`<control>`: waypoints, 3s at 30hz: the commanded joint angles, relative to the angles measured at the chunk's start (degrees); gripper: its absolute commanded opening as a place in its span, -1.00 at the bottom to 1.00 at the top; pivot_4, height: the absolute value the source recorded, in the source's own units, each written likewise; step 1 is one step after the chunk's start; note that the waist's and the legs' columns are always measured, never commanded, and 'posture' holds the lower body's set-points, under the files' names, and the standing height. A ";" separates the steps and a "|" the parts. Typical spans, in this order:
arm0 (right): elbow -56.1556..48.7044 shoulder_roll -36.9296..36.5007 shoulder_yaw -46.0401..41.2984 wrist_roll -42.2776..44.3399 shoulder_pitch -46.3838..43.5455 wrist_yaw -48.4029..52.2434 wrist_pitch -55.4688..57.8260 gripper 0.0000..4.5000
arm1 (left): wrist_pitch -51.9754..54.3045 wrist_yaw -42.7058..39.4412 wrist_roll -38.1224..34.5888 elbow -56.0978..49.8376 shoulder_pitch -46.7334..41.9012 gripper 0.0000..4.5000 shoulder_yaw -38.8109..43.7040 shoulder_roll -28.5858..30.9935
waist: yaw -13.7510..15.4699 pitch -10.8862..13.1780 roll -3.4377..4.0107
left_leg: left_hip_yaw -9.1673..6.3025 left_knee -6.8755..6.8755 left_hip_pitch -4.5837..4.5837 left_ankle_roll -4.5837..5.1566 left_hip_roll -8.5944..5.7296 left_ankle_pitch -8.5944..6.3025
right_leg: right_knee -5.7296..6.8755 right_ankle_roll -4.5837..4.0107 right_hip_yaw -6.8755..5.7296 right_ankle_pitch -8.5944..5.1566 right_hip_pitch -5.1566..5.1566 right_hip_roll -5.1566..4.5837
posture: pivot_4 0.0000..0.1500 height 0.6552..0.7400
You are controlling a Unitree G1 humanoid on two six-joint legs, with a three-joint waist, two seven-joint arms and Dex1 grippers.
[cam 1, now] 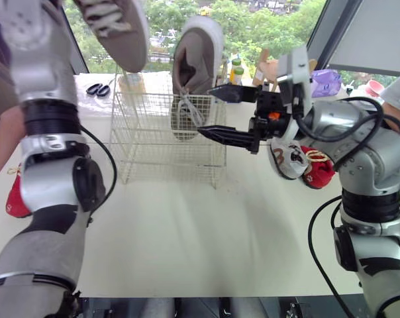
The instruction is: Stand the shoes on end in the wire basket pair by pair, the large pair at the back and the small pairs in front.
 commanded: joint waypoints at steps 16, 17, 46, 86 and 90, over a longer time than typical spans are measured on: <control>-3.83 -0.01 -2.54 2.86 1.79 -6.25 1.16 1.00 | 10.09 -1.66 3.72 -9.71 20.47 -0.98 -8.46 -6.61 | 0.02 -0.04 0.04 | -0.03 0.01 0.08 0.02 0.09 0.00 | 0.01 0.01 0.02 0.01 0.05 -0.01 | 1.00 1.00; -3.36 0.18 -2.19 2.55 1.79 -6.04 0.76 1.00 | 13.36 -2.38 3.45 -11.70 22.30 -0.98 -9.04 -7.11 | 0.01 -0.09 0.08 | -0.03 0.00 0.11 0.02 0.10 0.00 | 0.01 0.01 0.02 0.01 0.06 0.00 | 1.00 1.00; 5.38 10.39 -11.31 -20.90 29.36 -33.67 -21.61 1.00 | 67.85 -10.93 -58.04 -81.69 64.23 0.97 9.83 -6.83 | 0.18 -0.25 0.32 | -0.15 -0.05 0.90 0.08 0.07 -0.07 | -0.23 -0.02 0.18 -0.03 0.93 -0.06 | 1.00 1.00; 27.62 17.98 -11.83 -30.50 33.16 -46.15 -29.93 -0.43 | 54.71 -10.78 -47.96 -78.39 72.00 1.00 -10.65 -5.32 | -0.05 -0.42 0.60 | -0.09 -0.11 1.00 0.10 0.22 -0.06 | -0.67 -0.30 0.26 -0.18 1.15 0.29 | 1.00 1.00; 24.16 16.85 -11.63 -30.09 31.41 -44.28 -30.49 -0.86 | 55.87 -10.68 -54.43 -78.59 71.27 1.00 -6.59 -3.20 | -0.17 -0.43 0.60 | -0.10 -0.11 1.01 0.10 0.23 -0.06 | -0.69 -0.30 0.26 -0.18 1.18 0.29 | 1.00 1.00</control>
